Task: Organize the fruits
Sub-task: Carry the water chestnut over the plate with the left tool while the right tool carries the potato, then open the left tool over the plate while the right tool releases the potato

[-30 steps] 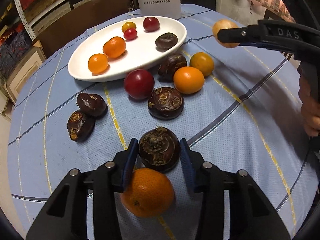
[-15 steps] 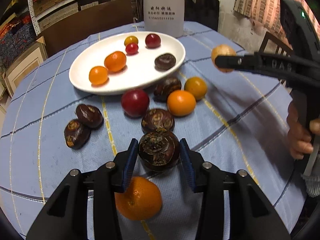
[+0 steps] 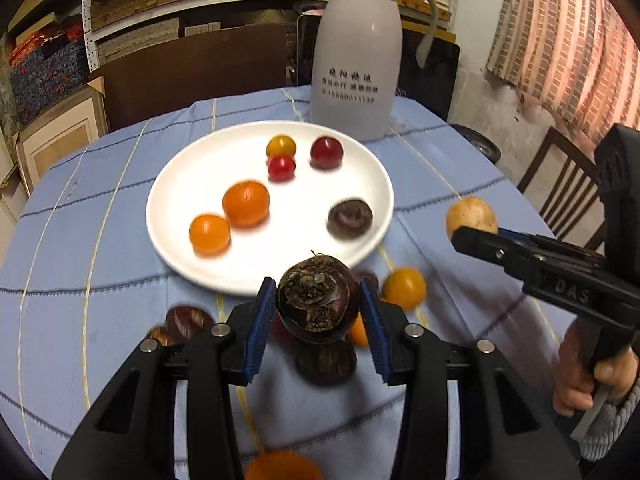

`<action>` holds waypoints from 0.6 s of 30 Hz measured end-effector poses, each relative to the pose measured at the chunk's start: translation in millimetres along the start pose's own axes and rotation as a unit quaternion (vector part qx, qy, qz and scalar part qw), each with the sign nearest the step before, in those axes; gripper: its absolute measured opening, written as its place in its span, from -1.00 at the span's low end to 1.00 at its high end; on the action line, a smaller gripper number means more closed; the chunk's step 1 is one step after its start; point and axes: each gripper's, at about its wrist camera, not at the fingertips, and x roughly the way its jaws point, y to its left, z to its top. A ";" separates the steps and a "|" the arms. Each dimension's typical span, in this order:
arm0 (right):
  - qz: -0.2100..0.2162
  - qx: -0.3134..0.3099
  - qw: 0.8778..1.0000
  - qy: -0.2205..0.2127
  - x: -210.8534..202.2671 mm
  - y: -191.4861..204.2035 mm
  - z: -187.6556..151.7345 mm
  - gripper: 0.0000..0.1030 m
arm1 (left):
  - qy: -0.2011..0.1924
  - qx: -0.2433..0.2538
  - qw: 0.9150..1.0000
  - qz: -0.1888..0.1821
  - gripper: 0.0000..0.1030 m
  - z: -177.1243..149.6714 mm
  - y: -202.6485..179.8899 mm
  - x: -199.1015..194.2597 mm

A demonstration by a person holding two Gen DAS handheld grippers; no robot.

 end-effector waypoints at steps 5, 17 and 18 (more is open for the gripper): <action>-0.022 -0.024 0.999 -0.002 17.5 10.6 33.3 -0.26 | -0.002 -0.011 1.000 -0.001 -0.19 18.4 4.1 22.6; -0.022 -0.026 0.999 0.033 103.7 30.4 68.4 -0.24 | 0.017 -0.034 0.999 -0.011 -0.18 32.5 18.1 68.7; -0.023 -0.027 0.999 0.030 104.3 31.1 69.6 -0.18 | 0.014 -0.040 0.999 -0.011 -0.18 32.8 20.5 67.8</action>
